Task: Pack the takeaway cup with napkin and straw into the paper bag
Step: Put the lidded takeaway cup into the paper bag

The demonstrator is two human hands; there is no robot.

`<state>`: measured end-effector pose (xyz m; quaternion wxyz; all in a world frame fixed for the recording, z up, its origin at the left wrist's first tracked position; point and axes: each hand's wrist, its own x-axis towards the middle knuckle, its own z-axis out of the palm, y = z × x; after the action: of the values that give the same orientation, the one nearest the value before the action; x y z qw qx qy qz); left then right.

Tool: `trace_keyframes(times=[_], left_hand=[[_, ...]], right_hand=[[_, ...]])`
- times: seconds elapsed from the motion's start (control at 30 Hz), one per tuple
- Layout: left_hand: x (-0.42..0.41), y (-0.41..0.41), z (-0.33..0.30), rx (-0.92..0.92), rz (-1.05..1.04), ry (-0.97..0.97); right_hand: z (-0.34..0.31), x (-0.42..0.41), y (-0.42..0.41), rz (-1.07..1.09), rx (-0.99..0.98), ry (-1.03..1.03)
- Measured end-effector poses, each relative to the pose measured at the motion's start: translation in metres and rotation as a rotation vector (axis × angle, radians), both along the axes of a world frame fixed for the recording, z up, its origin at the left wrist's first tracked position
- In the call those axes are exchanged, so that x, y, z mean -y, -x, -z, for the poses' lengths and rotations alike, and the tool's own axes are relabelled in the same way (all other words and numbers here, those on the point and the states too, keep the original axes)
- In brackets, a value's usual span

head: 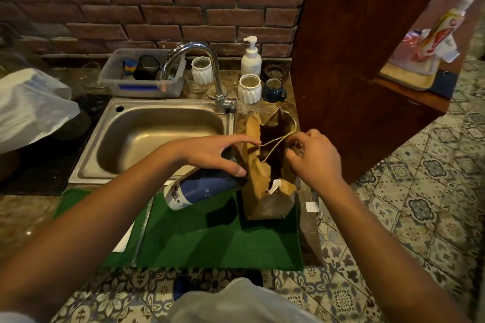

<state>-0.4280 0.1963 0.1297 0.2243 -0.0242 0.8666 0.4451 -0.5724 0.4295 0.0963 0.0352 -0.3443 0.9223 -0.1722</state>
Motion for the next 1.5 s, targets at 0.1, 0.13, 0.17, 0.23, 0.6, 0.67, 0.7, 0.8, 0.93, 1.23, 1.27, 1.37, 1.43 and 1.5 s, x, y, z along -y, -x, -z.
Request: trace_keyframes(times=[0.1, 0.13, 0.17, 0.23, 0.6, 0.67, 0.7, 0.8, 0.93, 1.23, 1.27, 1.37, 1.43, 1.5], left_hand=[[0.003, -0.012, -0.02, -0.039, -0.093, -0.027], [0.004, -0.015, -0.03, -0.068, -0.138, -0.03], [0.003, -0.017, -0.04, -0.112, -0.182, -0.033], [-0.004, -0.016, -0.06, -0.242, -0.27, -0.104], [-0.082, 0.042, -0.092, -0.636, -0.519, -0.425], [-0.08, 0.047, -0.079, -0.643, -0.608, -0.426], [-0.079, 0.047, -0.068, -0.638, -0.689, -0.337], [-0.085, 0.039, -0.018, -0.482, -0.843, 0.065], [-0.098, 0.032, 0.031, -0.275, -0.724, 0.313], [-0.084, 0.04, 0.051, -0.239, -0.791, 0.447], [-0.08, 0.04, 0.049, -0.231, -0.829, 0.39], [-0.073, 0.034, 0.048, -0.211, -0.912, 0.253], [-0.073, 0.029, 0.048, -0.196, -0.942, 0.217], [-0.072, 0.027, 0.048, -0.189, -0.943, 0.208]], right_hand=[[-0.015, -0.002, -0.007, 0.016, 0.012, 0.126], [-0.022, -0.004, -0.011, 0.016, 0.021, 0.231], [-0.029, -0.007, -0.014, 0.007, 0.04, 0.351], [-0.045, -0.01, -0.02, -0.058, 0.176, 0.571], [-0.079, -0.006, -0.018, -0.273, 0.653, 0.822], [-0.076, -0.013, -0.009, -0.179, 0.597, 0.873], [-0.074, -0.018, -0.004, -0.12, 0.573, 0.911], [-0.067, -0.033, 0.007, -0.018, 0.529, 1.038], [-0.054, -0.039, 0.01, 0.037, 0.527, 1.122], [-0.032, -0.029, 0.004, -0.011, 0.581, 1.084], [-0.03, -0.028, 0.005, -0.015, 0.583, 1.069], [-0.031, -0.028, 0.005, -0.018, 0.587, 1.08], [-0.034, -0.026, 0.007, -0.027, 0.596, 1.107], [-0.036, -0.019, 0.007, -0.043, 0.607, 1.099]])
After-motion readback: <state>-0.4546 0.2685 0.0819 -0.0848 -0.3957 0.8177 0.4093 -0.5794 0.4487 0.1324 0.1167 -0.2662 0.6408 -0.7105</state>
